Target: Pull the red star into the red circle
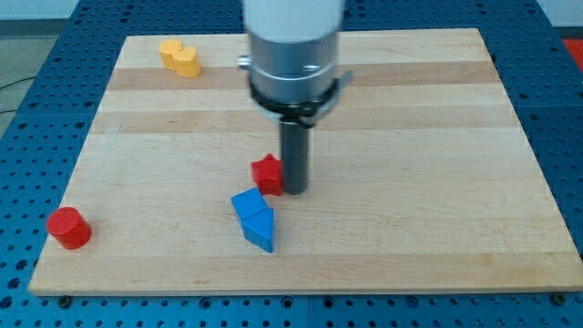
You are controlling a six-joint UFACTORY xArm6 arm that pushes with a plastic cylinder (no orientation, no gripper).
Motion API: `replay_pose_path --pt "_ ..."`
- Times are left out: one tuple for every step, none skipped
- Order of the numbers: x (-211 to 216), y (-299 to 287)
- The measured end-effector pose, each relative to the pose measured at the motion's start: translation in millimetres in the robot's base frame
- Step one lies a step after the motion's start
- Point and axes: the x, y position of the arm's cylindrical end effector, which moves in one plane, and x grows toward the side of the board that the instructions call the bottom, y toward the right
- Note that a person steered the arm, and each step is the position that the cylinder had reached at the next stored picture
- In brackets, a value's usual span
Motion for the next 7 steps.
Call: replay_pose_path --pt "-19.7 -63.0" --pt "-48.8 -76.0" --pt "-59.7 -92.5" --pt "-43.1 -162.7" --pt "-21.5 -213.6" --pt "-1.5 -224.0" --pt "-2.1 -226.3"
